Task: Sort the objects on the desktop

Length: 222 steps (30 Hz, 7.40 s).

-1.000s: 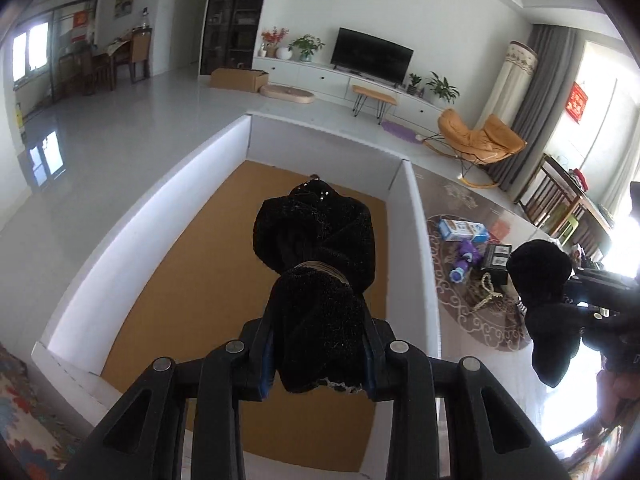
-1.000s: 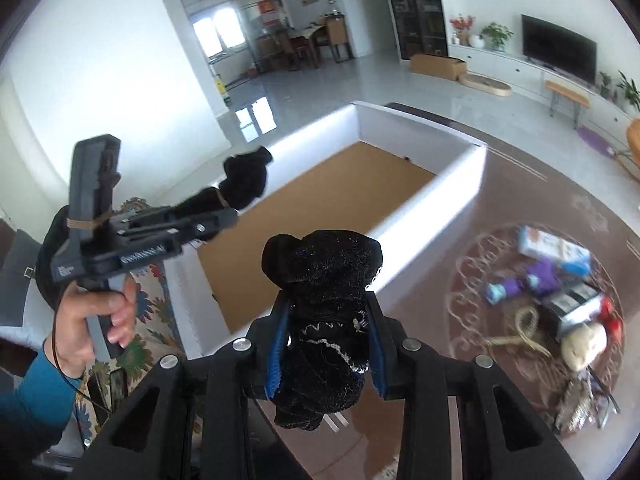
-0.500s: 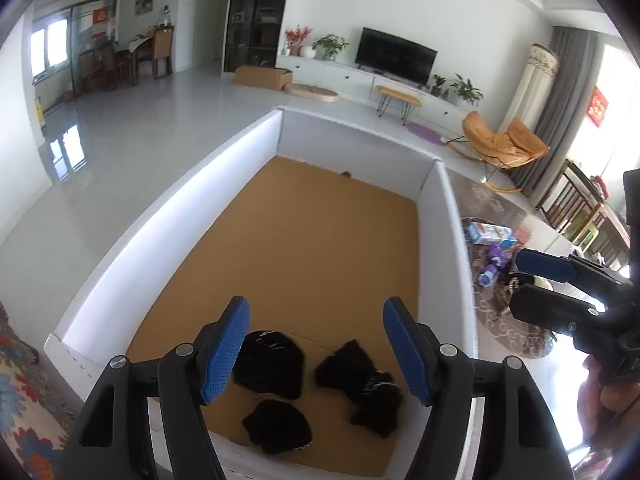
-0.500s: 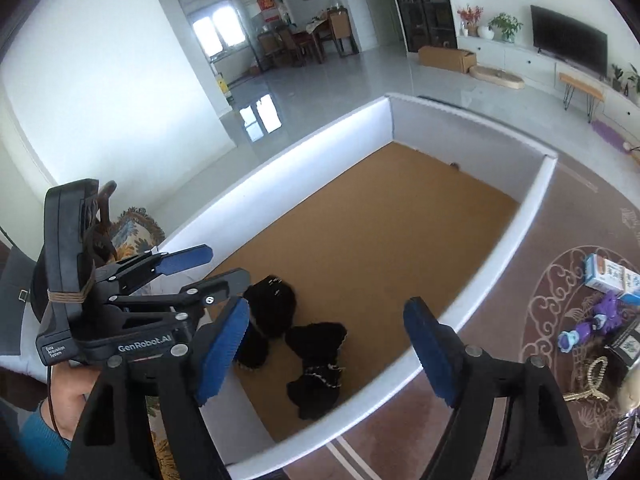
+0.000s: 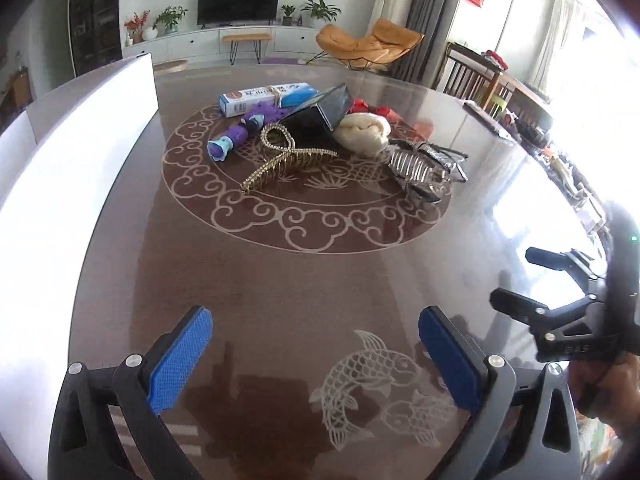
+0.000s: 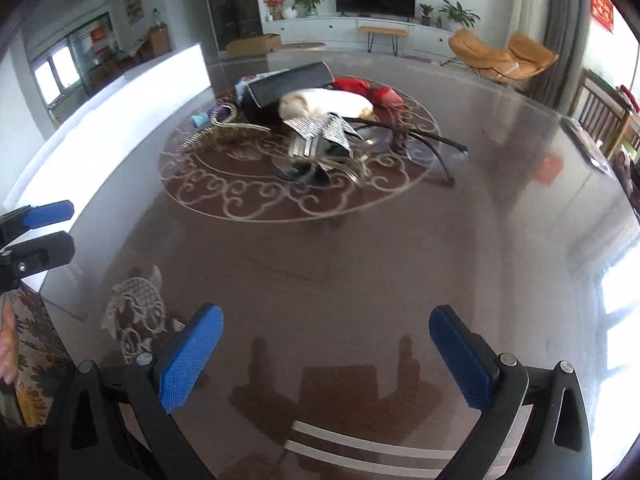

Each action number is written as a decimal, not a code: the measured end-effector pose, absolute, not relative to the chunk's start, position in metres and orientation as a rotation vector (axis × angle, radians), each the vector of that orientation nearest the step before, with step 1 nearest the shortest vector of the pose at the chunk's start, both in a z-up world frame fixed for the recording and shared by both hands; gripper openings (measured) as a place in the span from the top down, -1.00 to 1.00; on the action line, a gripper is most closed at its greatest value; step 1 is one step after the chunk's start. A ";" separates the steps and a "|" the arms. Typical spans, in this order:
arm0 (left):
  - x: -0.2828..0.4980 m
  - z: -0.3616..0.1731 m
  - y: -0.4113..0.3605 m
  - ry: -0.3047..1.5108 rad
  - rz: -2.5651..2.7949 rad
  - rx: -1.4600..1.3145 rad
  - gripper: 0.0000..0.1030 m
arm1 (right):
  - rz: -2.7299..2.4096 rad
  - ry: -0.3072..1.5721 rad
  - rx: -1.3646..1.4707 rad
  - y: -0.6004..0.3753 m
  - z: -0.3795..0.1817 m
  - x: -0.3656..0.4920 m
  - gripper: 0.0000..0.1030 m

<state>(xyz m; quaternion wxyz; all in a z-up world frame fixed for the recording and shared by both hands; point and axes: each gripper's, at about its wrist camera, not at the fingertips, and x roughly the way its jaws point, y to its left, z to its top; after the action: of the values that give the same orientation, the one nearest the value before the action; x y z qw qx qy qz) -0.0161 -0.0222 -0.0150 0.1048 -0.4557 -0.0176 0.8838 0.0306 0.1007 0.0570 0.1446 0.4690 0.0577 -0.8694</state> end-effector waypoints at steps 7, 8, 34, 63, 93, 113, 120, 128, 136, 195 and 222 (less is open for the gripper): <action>-0.054 -0.041 -0.014 0.060 2.710 -1.375 -1.00 | -2.509 0.188 1.341 0.107 0.038 0.001 -1.00; -0.054 -0.042 -0.013 0.063 2.714 -1.378 -1.00 | -2.497 0.200 1.324 0.102 0.038 -0.003 -1.00; -0.056 -0.041 -0.013 0.079 2.717 -1.383 -1.00 | -2.467 0.272 1.275 0.076 0.035 -0.027 -1.00; -0.057 -0.041 -0.013 0.080 2.717 -1.384 -1.00 | -2.466 0.281 1.269 0.063 0.035 -0.045 -1.00; -0.070 -0.041 0.000 -0.098 2.909 -1.484 -1.00 | -2.467 0.281 1.270 0.063 0.035 -0.045 -1.00; -0.079 -0.041 0.007 -0.119 2.929 -1.495 -1.00 | -2.467 0.281 1.269 0.063 0.035 -0.045 -1.00; -0.079 -0.040 0.007 -0.119 2.929 -1.495 -1.00 | -2.467 0.281 1.269 0.063 0.035 -0.045 -1.00; -0.080 -0.040 0.007 -0.119 2.929 -1.495 -1.00 | -2.467 0.281 1.269 0.063 0.035 -0.045 -1.00; -0.080 -0.040 0.007 -0.119 2.929 -1.495 -1.00 | -2.467 0.281 1.269 0.063 0.035 -0.045 -1.00; -0.080 -0.039 0.006 -0.119 2.928 -1.496 -1.00 | -2.468 0.280 1.269 0.063 0.035 -0.045 -1.00; -0.085 -0.040 0.010 -0.259 3.055 -1.563 -1.00 | -2.468 0.280 1.269 0.063 0.035 -0.045 -1.00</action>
<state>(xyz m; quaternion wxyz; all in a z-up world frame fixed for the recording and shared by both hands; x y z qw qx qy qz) -0.0849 0.0101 -0.0400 -0.1490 -0.4491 -0.0744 0.8778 -0.0449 0.0627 0.0354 0.1752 0.4481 0.0988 -0.8711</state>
